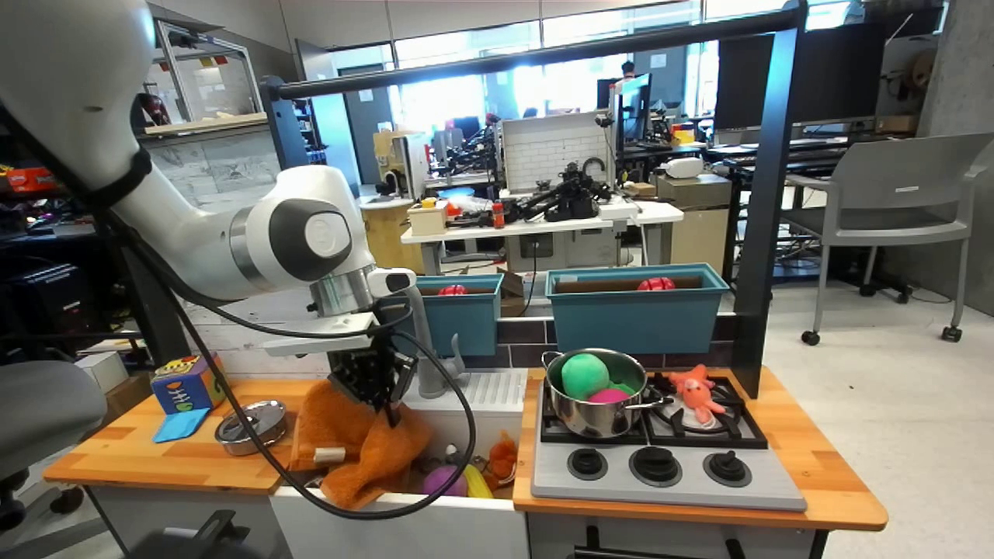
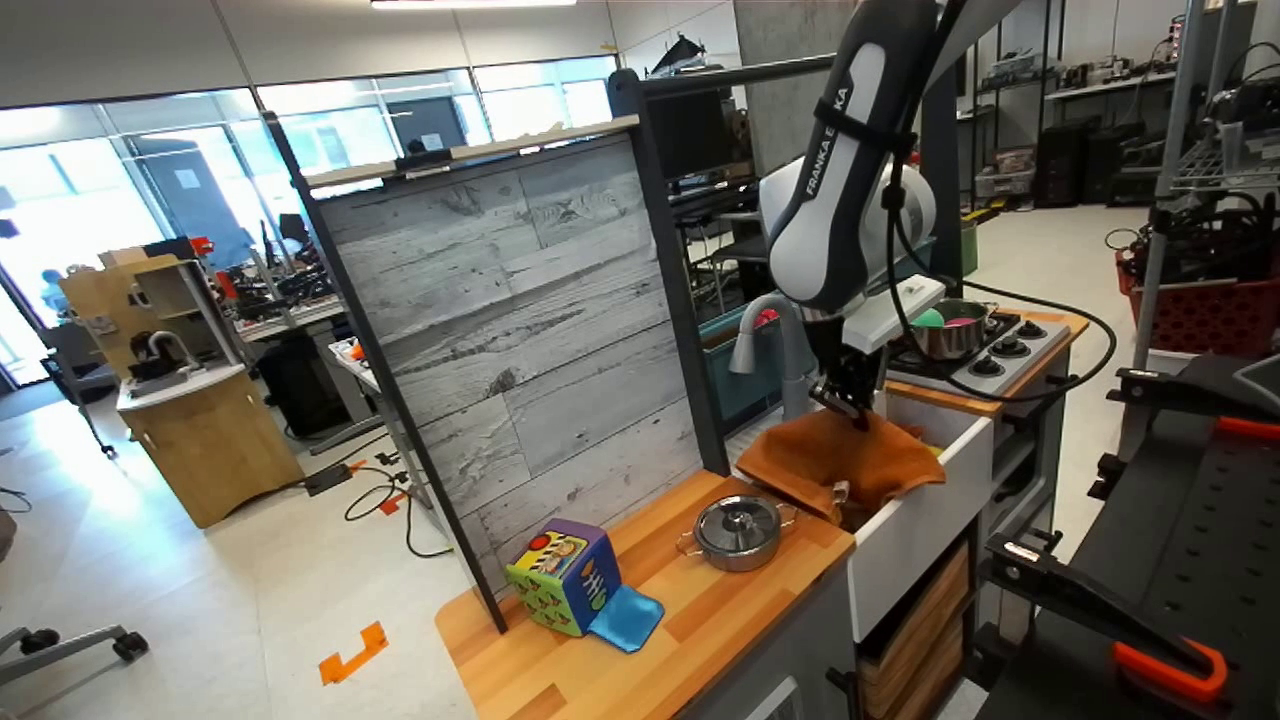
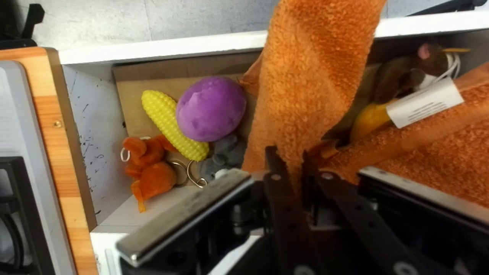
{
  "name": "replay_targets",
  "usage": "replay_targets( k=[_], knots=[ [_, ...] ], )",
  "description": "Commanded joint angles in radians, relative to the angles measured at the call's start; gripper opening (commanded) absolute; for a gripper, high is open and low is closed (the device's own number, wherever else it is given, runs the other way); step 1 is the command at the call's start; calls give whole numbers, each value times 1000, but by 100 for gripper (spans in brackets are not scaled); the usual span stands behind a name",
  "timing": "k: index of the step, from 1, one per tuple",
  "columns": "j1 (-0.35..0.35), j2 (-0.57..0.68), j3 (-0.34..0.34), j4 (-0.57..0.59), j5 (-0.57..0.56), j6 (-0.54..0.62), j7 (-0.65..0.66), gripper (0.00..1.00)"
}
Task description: Hang the towel on the black rod
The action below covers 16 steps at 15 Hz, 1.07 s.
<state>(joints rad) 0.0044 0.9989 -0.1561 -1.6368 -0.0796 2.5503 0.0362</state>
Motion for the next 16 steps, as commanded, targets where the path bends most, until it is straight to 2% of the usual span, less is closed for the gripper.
replay_targets(
  k=[1,5,9,12,16],
  knots=[
    [-6,-80,-8,-62,-48,-55,-35,0],
    [-65,-261,24,-232,-77,-12,-188,1],
    [-182,-463,92,-386,-23,80,-345,1],
    [-288,-581,168,-455,100,158,-413,1],
    [-425,-697,277,-506,373,209,-555,1]
  ],
)
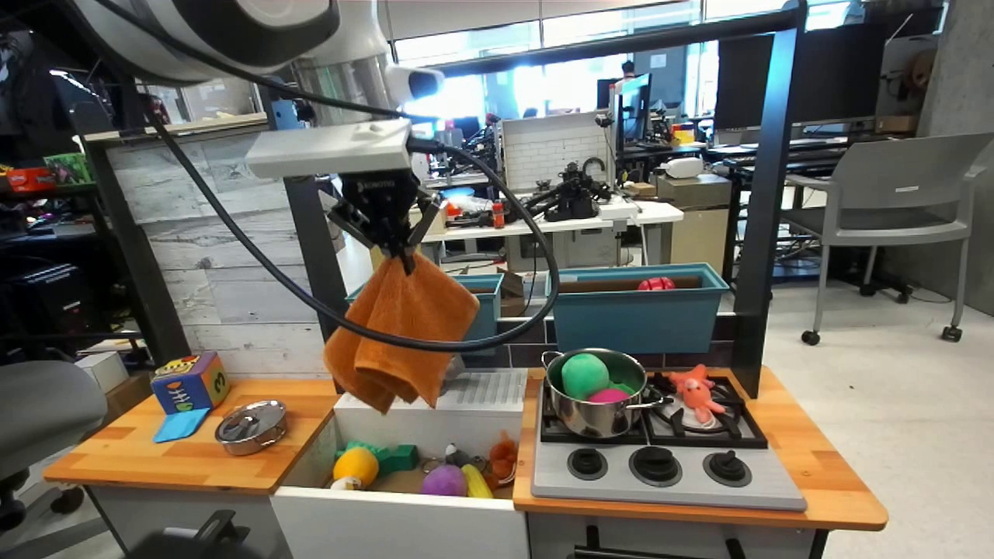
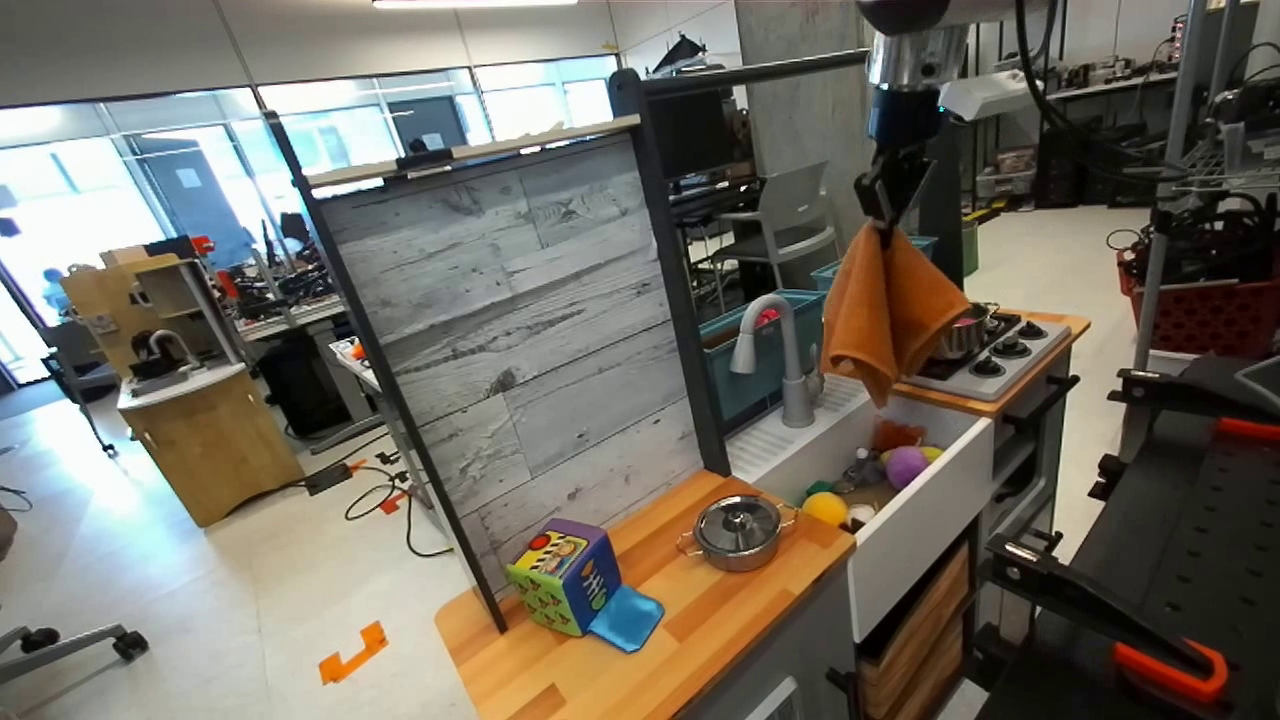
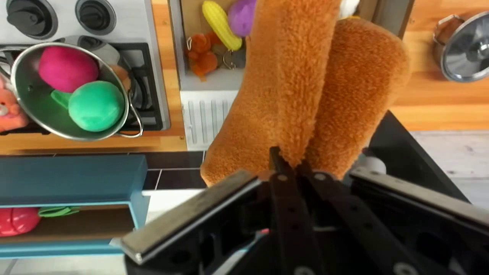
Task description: Hang the towel on the black rod
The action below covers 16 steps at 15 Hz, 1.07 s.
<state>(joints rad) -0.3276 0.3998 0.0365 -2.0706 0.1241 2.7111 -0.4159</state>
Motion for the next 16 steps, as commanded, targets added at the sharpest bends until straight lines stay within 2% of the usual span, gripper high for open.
replay_targets(
  k=[1,3,7,11,16],
  knots=[
    [-121,-124,108,-78,253,47,-144,1],
    [-182,-171,156,-71,418,20,-213,1],
    [-251,-234,199,-31,738,-12,-329,1],
    [-272,-284,216,2,1056,1,-445,1],
    [-287,-411,181,-7,1426,-42,-577,1]
  ],
)
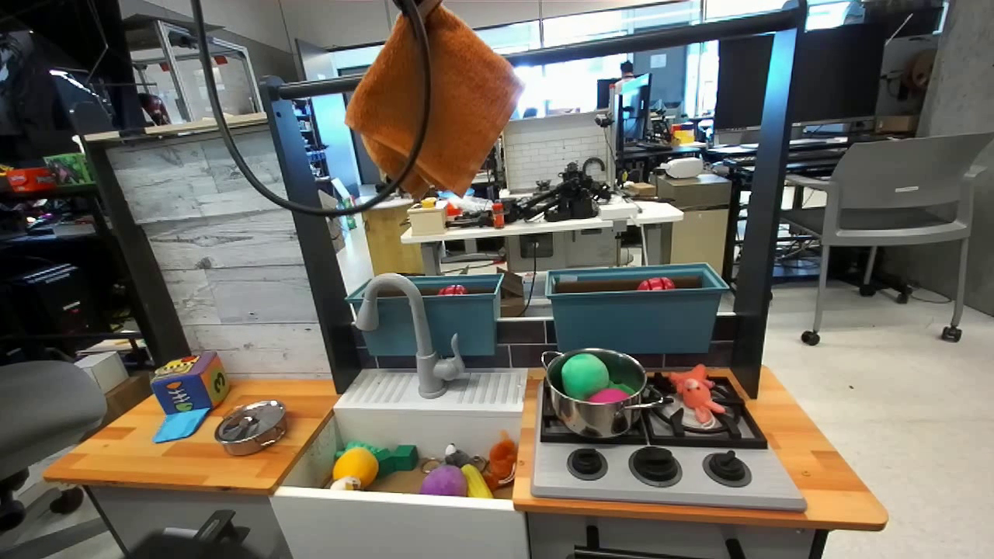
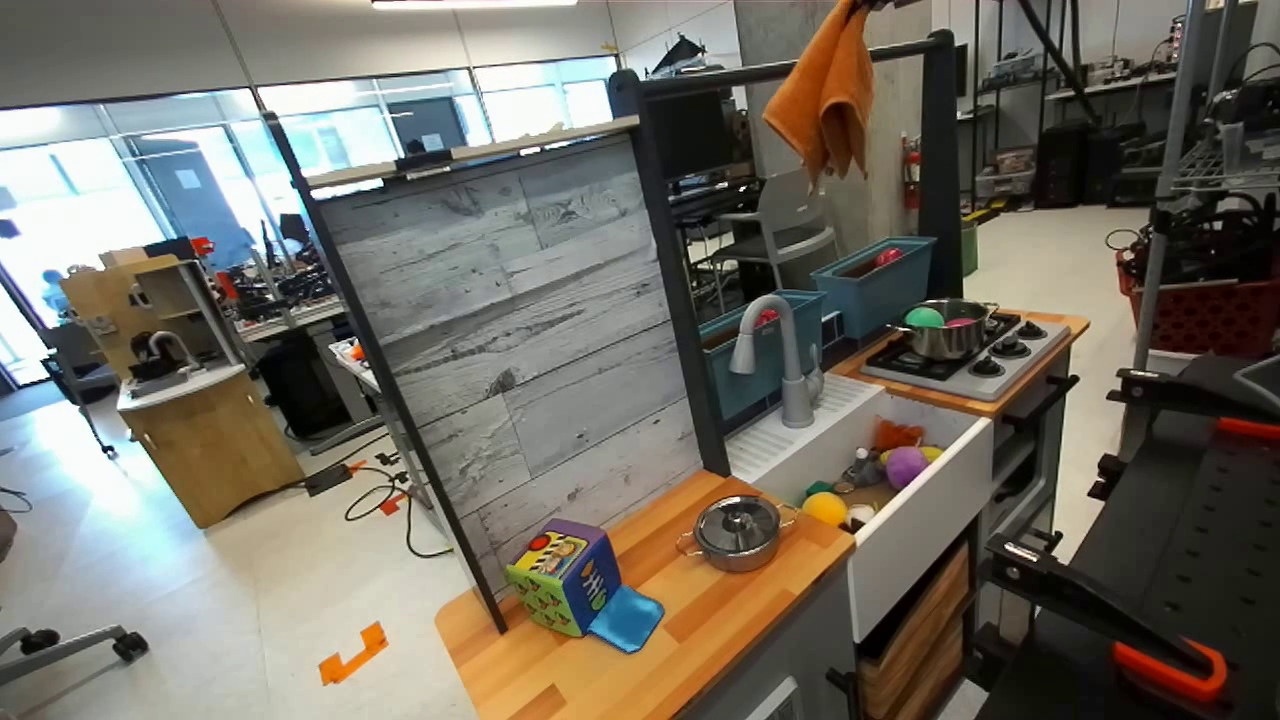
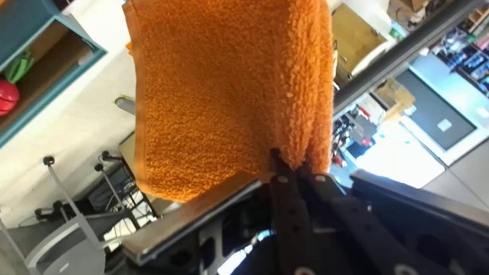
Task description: Hang the towel on the black rod
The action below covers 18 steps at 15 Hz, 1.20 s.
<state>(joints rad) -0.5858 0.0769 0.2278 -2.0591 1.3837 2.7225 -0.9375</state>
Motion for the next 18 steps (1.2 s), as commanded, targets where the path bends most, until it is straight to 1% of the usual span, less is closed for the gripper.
replay_targets(
  k=[1,4,7,9,11,12,13,14,15,16,17,18],
  knots=[
    [-31,-110,-17,-20,225,-55,-59,1],
    [-34,-148,-32,11,428,-57,-122,1],
    [-33,-151,-40,79,624,-74,-237,1],
    [-25,-100,-29,182,742,-78,-321,1],
    [-13,-15,-9,329,861,-70,-417,1],
    [-7,18,-1,382,913,-81,-477,1],
    [6,64,8,439,917,-71,-502,1],
    [167,117,-127,497,863,-46,-483,1],
    [206,164,-151,550,839,-36,-475,1],
    [260,216,-187,601,779,-15,-434,1],
    [197,266,-101,649,720,14,-417,1],
    [325,292,-231,662,628,17,-339,1]
  ],
)
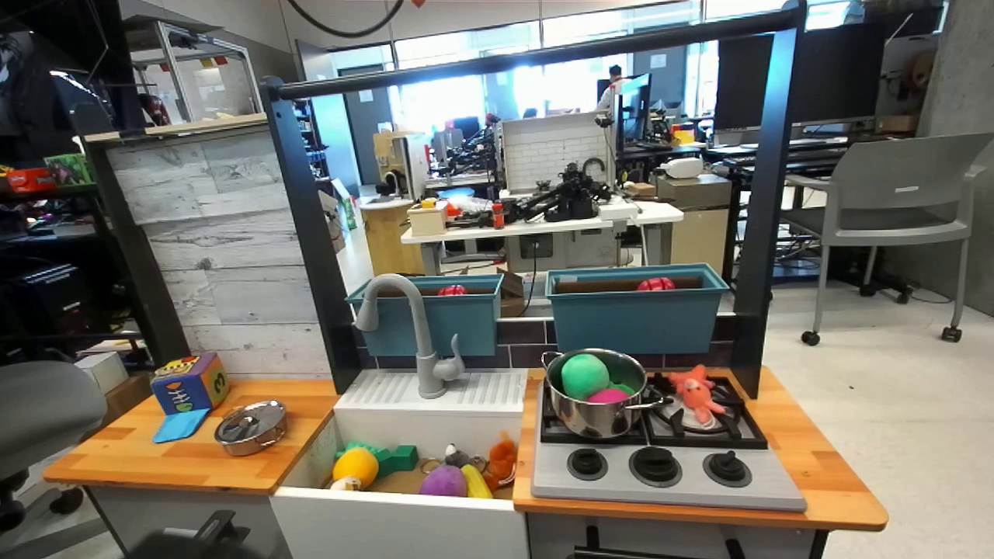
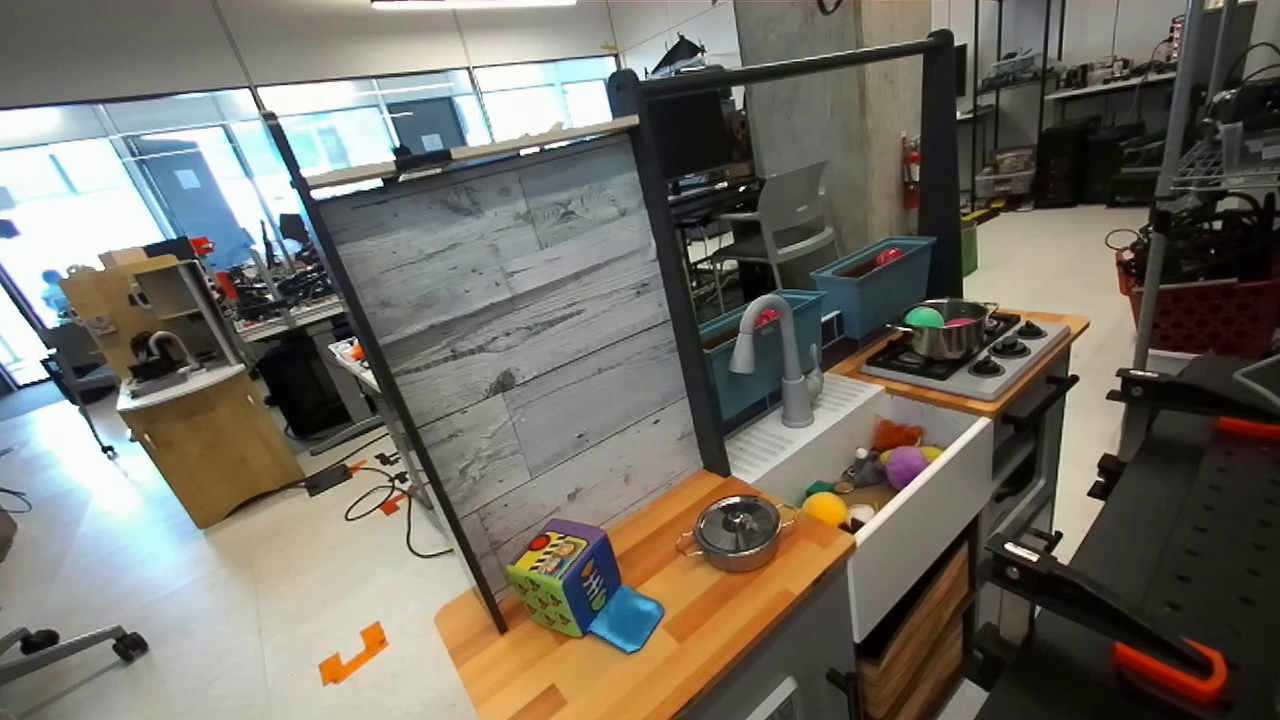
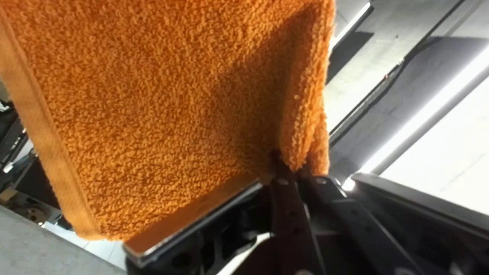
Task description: Hang the towel on the black rod
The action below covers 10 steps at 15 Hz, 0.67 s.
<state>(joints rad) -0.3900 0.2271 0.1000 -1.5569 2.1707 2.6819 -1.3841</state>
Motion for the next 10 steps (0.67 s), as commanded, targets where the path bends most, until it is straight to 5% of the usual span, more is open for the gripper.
replay_targets(
  k=[1,4,8,10],
  knots=[
    [70,158,-21,147,-260,71,149,1],
    [171,155,-153,54,-516,6,329,1],
    [215,133,-275,6,-858,-101,563,1],
    [192,118,-285,25,-995,-152,646,1]
  ],
)
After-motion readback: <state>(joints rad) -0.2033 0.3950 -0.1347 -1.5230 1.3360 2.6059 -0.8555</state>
